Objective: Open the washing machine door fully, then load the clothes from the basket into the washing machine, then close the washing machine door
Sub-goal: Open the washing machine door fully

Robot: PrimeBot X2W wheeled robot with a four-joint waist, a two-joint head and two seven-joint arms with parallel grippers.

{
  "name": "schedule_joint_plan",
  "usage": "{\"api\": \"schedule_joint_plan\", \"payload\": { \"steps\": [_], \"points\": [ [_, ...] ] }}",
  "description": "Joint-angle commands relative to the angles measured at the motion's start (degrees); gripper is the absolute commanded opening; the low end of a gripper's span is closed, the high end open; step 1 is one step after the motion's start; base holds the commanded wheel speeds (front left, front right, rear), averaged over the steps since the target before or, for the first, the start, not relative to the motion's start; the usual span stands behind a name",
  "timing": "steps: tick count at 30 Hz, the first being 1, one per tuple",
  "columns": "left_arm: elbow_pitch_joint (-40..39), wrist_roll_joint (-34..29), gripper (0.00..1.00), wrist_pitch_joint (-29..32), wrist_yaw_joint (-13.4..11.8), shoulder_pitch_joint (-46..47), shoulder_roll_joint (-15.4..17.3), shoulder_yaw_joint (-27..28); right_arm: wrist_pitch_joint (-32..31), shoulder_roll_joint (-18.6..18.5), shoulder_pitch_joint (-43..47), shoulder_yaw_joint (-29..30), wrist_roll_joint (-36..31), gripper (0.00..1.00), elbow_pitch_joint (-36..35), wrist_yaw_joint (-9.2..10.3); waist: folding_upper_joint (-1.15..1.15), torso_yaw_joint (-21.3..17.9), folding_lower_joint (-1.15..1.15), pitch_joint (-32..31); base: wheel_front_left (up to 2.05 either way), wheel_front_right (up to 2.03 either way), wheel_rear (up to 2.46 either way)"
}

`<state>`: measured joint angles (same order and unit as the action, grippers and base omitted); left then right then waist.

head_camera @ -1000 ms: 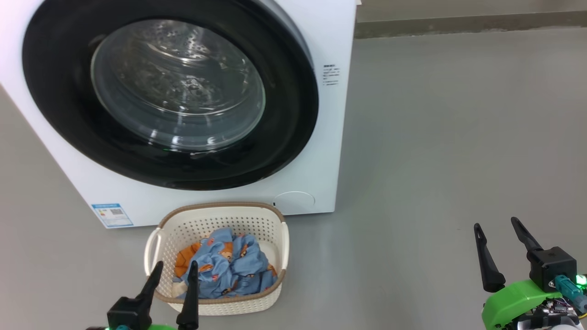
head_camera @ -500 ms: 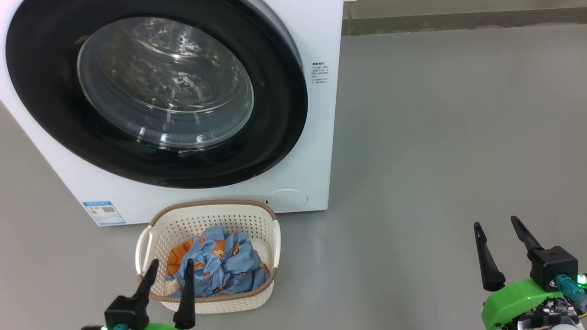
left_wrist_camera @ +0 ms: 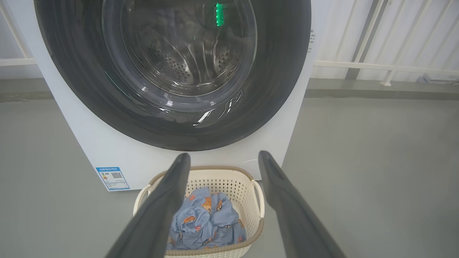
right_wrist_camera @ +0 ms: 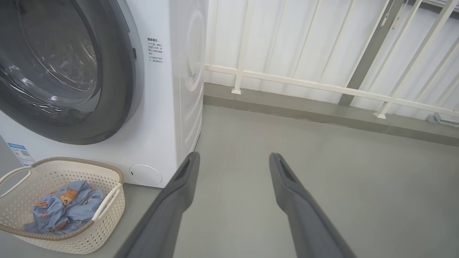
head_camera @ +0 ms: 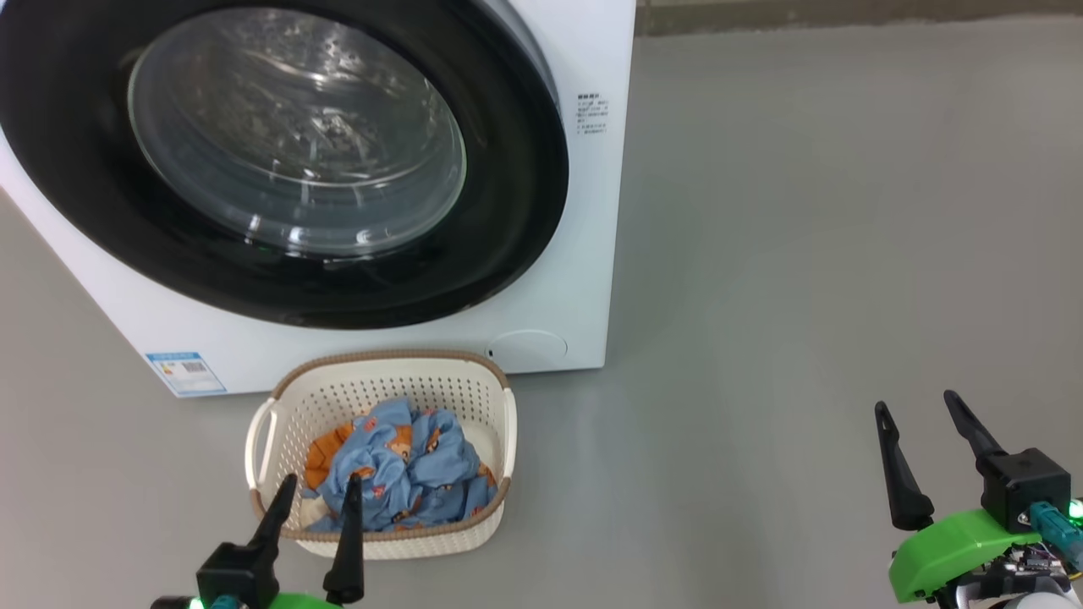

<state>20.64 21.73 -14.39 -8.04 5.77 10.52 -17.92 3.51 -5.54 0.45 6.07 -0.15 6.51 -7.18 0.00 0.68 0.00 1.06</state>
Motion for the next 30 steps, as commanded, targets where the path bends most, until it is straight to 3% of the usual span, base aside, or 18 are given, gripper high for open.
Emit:
{"api": "schedule_joint_plan", "payload": {
  "steps": [1, 12, 14, 20, 30],
  "points": [
    [-1.66, -0.86, 1.00, -0.61, 0.30, 2.95, 0.56, 2.31, 0.02, -1.13, -2.53, -1.20, 0.38, 1.00, -1.78, -0.31, 0.00, 0.07, 0.00, 1.35, 0.00, 0.00, 0.00],
    [-2.59, -2.09, 1.00, -0.61, 0.84, 7.03, -0.40, 2.62, -0.01, -2.37, -9.06, 0.01, 5.05, 0.98, -1.19, -0.31, 0.00, 1.28, 0.00, 7.69, 0.00, 0.00, 0.00],
    [-2.62, -2.44, 1.00, -0.61, 1.10, 8.18, -0.77, 2.71, -0.50, -1.22, -11.75, 1.36, 11.08, 0.00, -0.32, -0.31, 0.00, 1.65, 0.00, 9.33, 0.00, 0.00, 0.00],
    [-2.52, -3.07, 1.00, -0.61, 1.29, 9.70, -1.20, 2.99, -2.95, -1.01, -17.14, 1.68, 23.77, 0.00, 3.54, -0.31, 0.00, 1.89, 0.00, 11.74, 0.00, 0.00, 0.00],
    [-1.73, -4.44, 1.00, -0.61, 2.38, 12.37, -2.28, 3.16, -13.33, 0.29, -28.89, 2.63, 53.88, 0.00, 12.07, -0.31, 0.00, 2.91, 0.00, 14.71, 0.00, 0.00, 0.00]
  ]
}}
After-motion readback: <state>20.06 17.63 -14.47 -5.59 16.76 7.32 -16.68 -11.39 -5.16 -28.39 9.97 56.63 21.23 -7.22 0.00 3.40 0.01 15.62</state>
